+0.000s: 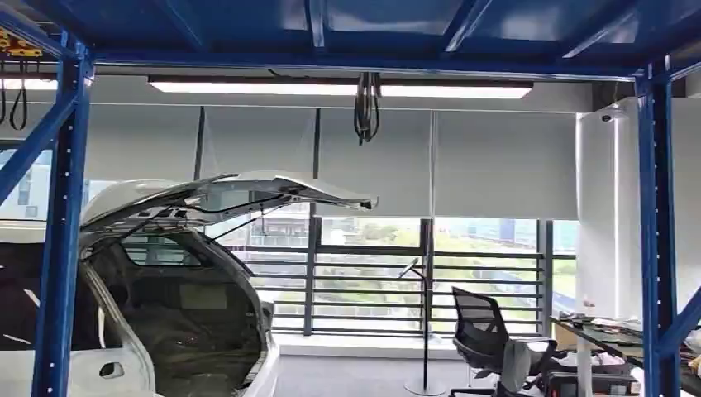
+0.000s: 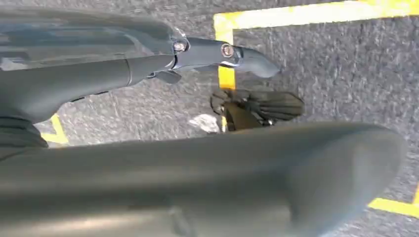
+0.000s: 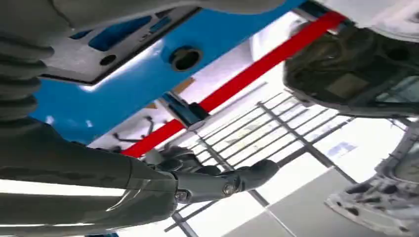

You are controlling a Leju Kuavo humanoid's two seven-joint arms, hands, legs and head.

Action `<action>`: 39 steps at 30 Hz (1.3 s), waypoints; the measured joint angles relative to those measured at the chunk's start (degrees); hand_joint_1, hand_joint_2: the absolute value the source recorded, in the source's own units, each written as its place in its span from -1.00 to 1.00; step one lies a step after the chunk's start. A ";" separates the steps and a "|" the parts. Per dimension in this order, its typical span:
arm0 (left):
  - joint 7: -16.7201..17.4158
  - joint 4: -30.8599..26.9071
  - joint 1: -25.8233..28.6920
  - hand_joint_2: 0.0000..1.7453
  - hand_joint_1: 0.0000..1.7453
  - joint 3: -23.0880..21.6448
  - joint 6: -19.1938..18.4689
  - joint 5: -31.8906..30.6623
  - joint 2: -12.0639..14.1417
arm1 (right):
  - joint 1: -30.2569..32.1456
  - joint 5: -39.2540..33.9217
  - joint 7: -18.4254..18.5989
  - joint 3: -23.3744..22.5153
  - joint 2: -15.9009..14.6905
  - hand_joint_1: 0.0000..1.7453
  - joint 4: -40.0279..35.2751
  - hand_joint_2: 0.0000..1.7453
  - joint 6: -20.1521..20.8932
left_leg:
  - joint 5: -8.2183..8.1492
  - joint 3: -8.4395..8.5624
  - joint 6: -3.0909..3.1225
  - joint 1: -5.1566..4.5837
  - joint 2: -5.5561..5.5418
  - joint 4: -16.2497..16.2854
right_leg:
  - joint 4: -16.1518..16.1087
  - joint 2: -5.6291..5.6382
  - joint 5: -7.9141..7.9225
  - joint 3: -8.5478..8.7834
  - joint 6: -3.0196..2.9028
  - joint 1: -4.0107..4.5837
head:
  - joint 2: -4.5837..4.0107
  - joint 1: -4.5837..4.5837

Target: Take the parts from the cabinet and place them on the table.

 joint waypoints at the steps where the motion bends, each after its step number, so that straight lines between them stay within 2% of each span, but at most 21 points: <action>1: -0.02 0.00 0.08 -1.00 -1.00 0.04 0.13 0.00 0.00 | -0.01 2.38 0.98 0.28 -0.28 -1.00 0.24 1.00 -0.44 | -0.10 0.00 0.15 -0.07 -0.04 -0.01 | -0.04 -0.09 -0.01 0.06 -0.22 -0.02 | -0.02 0.02; 5: 0.00 0.00 0.07 -1.00 -1.00 0.22 0.18 0.02 0.09 | -0.19 12.99 5.33 1.79 -0.96 -1.00 2.22 1.00 -1.94 | -0.47 0.11 0.75 -0.18 -0.15 0.01 | -0.72 -0.14 0.00 0.57 -0.19 -0.02 | -0.02 0.02; 9: 0.15 0.00 0.00 -1.00 -1.00 0.46 0.22 0.02 0.09 | -0.57 15.71 7.06 3.34 -1.48 -1.00 5.02 1.00 -1.35 | -0.60 0.17 0.96 -0.37 -0.13 0.04 | -0.92 -0.14 0.00 0.64 -0.04 -0.09 | -0.02 0.02; 10: 0.17 0.00 -0.02 -1.00 -1.00 0.48 0.24 0.02 0.11 | -0.71 16.43 7.71 3.72 -1.75 -1.00 5.86 1.00 -0.89 | -0.62 0.17 0.98 -0.43 -0.14 0.06 | -0.95 -0.15 -0.03 0.66 0.27 -0.17 | -0.02 0.02; 12: 0.24 0.00 0.04 -1.00 -1.00 0.50 0.24 0.02 0.11 | -0.98 17.59 8.81 4.48 -2.43 -1.00 7.46 1.00 -0.13 | -0.64 0.18 1.02 -0.57 -0.15 0.09 | -0.98 -0.16 -0.16 0.69 1.43 -0.38 | -0.02 0.02; 13: 0.26 0.00 0.05 -1.00 -1.00 0.52 0.24 0.04 0.11 | -1.16 18.05 9.22 4.92 -2.80 -1.00 8.37 1.00 0.20 | -0.64 0.19 1.02 -0.60 -0.14 0.09 | -0.98 -0.14 -0.17 0.68 1.52 -0.41 | -0.02 0.02; 20: 0.28 0.00 0.09 -1.00 -1.00 0.61 0.24 0.09 0.11 | -2.26 18.72 11.17 7.36 -5.92 -1.00 12.72 1.00 3.78 | -0.63 0.37 1.01 -0.45 -0.13 0.04 | -0.84 -0.13 -0.18 0.73 1.51 -0.26 | -0.02 0.02; 24: 0.26 0.00 0.04 -1.00 -1.00 0.63 0.26 0.09 0.11 | -3.72 21.33 13.05 8.87 -6.49 -1.00 14.97 1.00 3.48 | -0.62 0.39 1.00 -0.34 -0.12 -0.01 | -0.82 -0.10 -0.19 0.72 1.49 -0.18 | -0.02 0.02; 29: 0.24 0.00 0.01 -1.00 -1.00 0.66 0.24 0.09 0.11 | -4.60 27.52 15.93 10.86 -5.57 -1.00 17.02 1.00 -0.43 | -0.62 0.39 0.99 -0.32 -0.12 -0.04 | -0.80 -0.11 -0.24 0.72 1.43 -0.16 | -0.02 0.02; 34: 0.22 0.00 -0.09 -1.00 -1.00 0.68 0.26 0.09 0.11 | -4.55 36.89 18.56 11.91 -2.29 -1.00 17.64 1.00 -4.72 | -0.62 0.39 0.99 -0.31 -0.12 -0.04 | -0.80 -0.10 -0.27 0.70 1.40 -0.16 | -0.02 0.02; 39: 0.22 0.00 -0.12 -1.00 -1.00 0.68 0.24 -0.02 0.11 | -4.05 40.54 19.36 12.04 0.77 -1.00 17.53 1.00 -4.89 | -0.62 0.38 0.99 -0.30 -0.12 -0.05 | -0.80 -0.11 -0.27 0.70 1.39 -0.15 | -0.02 0.02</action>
